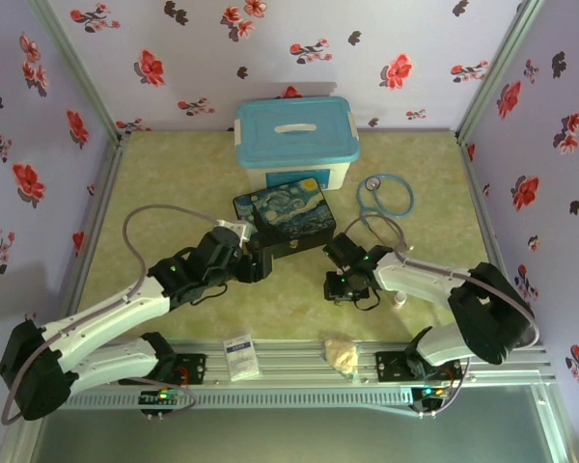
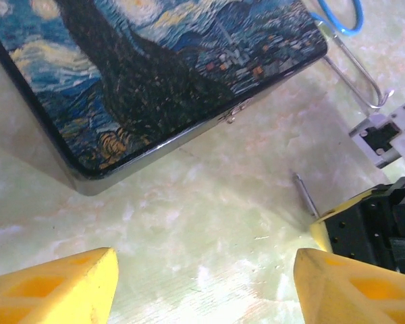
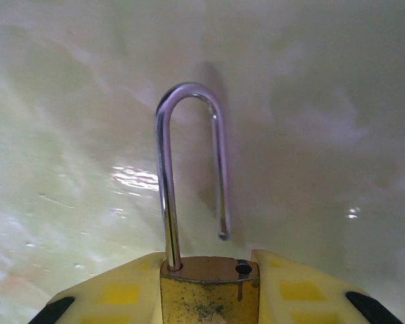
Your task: Unlock the padlock with the key
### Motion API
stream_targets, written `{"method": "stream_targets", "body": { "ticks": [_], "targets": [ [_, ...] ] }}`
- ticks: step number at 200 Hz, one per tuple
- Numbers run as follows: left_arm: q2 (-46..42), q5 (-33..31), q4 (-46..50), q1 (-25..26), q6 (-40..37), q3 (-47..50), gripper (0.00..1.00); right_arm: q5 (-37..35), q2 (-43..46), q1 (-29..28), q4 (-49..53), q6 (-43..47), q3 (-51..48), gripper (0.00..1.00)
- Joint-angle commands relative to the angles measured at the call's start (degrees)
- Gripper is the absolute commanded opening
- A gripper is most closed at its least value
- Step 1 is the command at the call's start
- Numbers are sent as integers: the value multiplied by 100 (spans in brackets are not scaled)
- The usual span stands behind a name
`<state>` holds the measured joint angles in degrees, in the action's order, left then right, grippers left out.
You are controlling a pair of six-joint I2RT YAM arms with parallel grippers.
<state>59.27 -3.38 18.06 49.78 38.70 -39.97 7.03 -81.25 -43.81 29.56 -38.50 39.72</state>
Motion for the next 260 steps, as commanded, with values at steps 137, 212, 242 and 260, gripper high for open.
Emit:
{"method": "stream_targets", "body": {
  "ticks": [137, 212, 242, 260],
  "targets": [
    [-434, -311, 371, -307, 8, 184, 81, -970, -52, -76, 733, 352, 621, 49],
    [-973, -1179, -95, -2864, -1269, 541, 100, -2016, 1293, 1570, 208, 1379, 1018, 99],
    [-765, -2226, -1053, -3121, -1812, 813, 100, -2262, 1970, 2621, -912, 2128, 300, 99],
    [-495, -2593, -1842, -3111, -2567, 1058, 100, -2580, 2299, 3101, -1688, 2572, -263, 99]
  ]
}}
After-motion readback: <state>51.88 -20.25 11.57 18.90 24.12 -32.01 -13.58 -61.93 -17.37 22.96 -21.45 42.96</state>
